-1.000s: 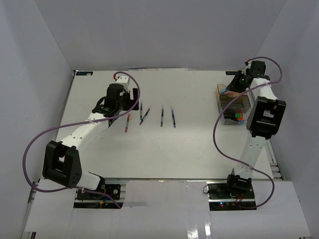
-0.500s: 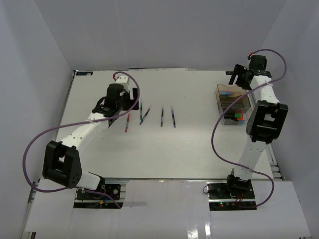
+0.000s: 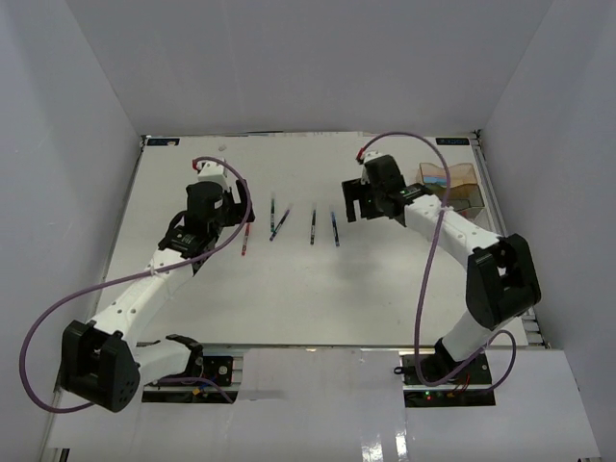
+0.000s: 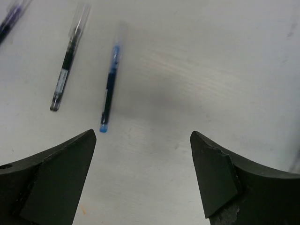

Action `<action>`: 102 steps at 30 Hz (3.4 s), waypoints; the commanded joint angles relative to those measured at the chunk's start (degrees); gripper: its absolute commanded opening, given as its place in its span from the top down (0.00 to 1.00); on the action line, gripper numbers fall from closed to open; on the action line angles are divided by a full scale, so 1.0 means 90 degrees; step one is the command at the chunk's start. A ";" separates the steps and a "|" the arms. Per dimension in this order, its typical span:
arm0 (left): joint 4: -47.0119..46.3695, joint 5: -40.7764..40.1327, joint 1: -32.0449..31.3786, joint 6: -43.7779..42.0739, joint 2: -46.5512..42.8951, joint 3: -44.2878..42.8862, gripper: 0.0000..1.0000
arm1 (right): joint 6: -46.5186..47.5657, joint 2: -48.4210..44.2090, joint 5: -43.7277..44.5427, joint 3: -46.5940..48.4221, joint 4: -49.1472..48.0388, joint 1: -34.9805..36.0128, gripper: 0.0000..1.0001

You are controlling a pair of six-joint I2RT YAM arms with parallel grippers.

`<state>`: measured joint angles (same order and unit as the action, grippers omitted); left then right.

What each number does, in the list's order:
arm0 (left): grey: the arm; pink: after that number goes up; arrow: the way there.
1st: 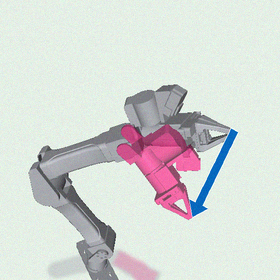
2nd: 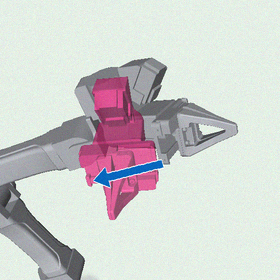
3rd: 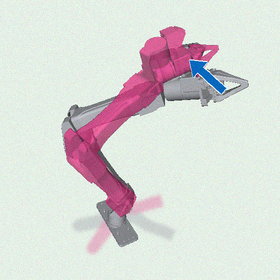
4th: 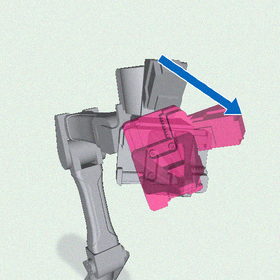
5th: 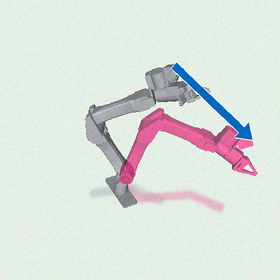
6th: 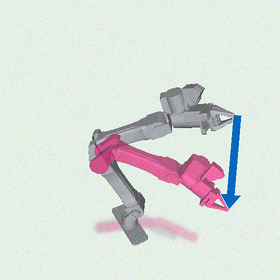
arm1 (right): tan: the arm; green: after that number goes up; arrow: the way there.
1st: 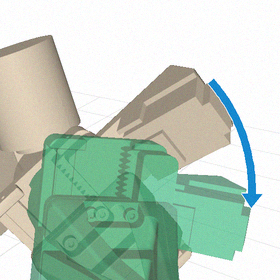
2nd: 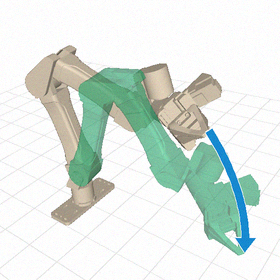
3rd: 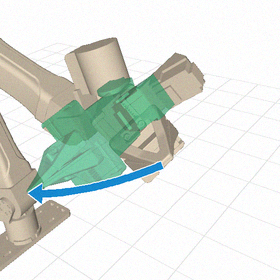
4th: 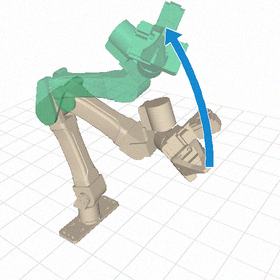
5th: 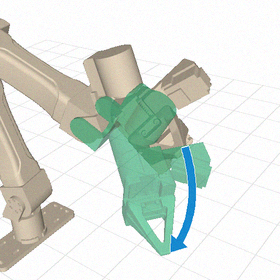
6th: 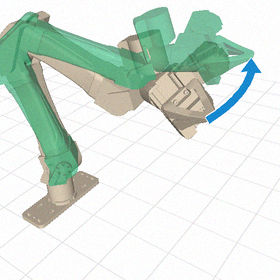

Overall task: Sort the stationery into containers
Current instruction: Pick up the pen from the center of the board, then place the pen in the storage box.

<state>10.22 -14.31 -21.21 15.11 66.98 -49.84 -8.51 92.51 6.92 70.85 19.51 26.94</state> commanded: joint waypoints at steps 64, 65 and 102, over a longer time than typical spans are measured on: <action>-0.0129 -0.0442 0.0013 0.0088 -0.0509 0.0372 0.02 | -0.4854 -0.0573 0.1614 -0.0216 -0.0224 -0.2865 0.92; -0.0129 -0.0442 0.0003 0.0088 -0.0509 0.0372 0.02 | -0.4971 -0.0514 0.1682 -0.0197 -0.0224 -0.2895 0.92; -0.0139 -0.0325 0.0013 0.0088 -0.0528 0.0353 0.02 | -0.5501 0.0796 0.1449 0.0234 -0.0839 -0.3628 0.39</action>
<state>9.41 -17.87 -21.21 15.73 63.44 -46.22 -61.71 104.44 20.49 73.71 15.62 -6.00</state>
